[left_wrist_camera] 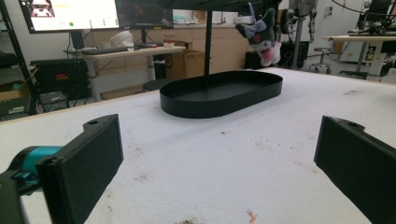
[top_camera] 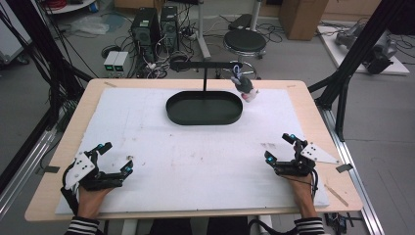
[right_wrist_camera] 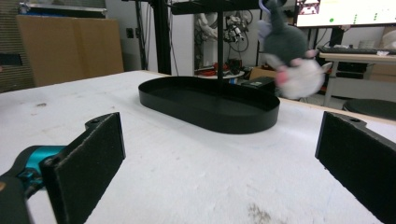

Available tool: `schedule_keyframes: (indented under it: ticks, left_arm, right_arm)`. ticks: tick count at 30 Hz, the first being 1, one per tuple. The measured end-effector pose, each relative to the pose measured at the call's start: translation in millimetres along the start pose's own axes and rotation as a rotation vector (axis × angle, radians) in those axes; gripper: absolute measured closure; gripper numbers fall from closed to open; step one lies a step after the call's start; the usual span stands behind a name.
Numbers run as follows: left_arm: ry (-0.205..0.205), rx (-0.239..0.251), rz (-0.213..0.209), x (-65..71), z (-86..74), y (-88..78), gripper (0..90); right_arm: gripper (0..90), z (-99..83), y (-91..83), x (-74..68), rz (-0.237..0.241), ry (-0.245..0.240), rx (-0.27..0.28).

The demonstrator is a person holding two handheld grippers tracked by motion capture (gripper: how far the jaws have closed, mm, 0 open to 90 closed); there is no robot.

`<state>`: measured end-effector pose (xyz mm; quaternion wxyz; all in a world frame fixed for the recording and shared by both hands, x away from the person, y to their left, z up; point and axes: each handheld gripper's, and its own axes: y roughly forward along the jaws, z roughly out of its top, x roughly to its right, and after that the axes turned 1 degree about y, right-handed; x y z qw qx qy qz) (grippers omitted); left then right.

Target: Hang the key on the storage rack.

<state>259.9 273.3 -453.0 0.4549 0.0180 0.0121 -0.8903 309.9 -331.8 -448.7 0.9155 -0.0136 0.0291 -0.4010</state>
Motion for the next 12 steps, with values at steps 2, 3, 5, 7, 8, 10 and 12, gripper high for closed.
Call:
schedule_keyframes:
  ticks: [2, 3, 5, 7, 8, 10, 12]
  left_arm:
    - [0.004, 0.001, 0.001, -0.1, 0.1, -0.3, 1.7]
    - [0.0, 0.002, 0.0, 0.1, -0.1, 0.0, 1.7]
    - [0.003, 0.001, 0.0, 0.3, 0.0, 0.1, 1.7]
    - [0.005, -0.001, 0.0, 0.3, 0.0, -0.1, 1.7]
    - [0.005, -0.001, 0.0, 0.3, 0.0, -0.1, 1.7]
    - [0.006, 0.0, 0.0, 0.2, 0.0, -0.3, 1.7]
    - [0.005, 0.002, 0.003, 0.1, 0.0, -0.4, 1.7]
  right_arm:
    - [0.4, -2.6, -1.9, -0.3, -0.007, 0.013, 0.011]
    - [0.4, -2.4, -2.8, -0.5, 0.003, 0.011, 0.01]
    - [0.4, -3.1, -2.7, 0.0, 0.001, -0.002, 0.011]
    - [0.4, -3.5, -3.0, -1.7, 0.003, -0.008, 0.01]
    - [0.5, -3.6, -2.4, -1.5, 0.002, -0.022, 0.014]
    - [0.5, -3.6, -2.3, -2.6, 0.001, -0.019, 0.007]
    - [0.5, -3.6, -2.2, -2.4, -0.001, -0.021, 0.009]
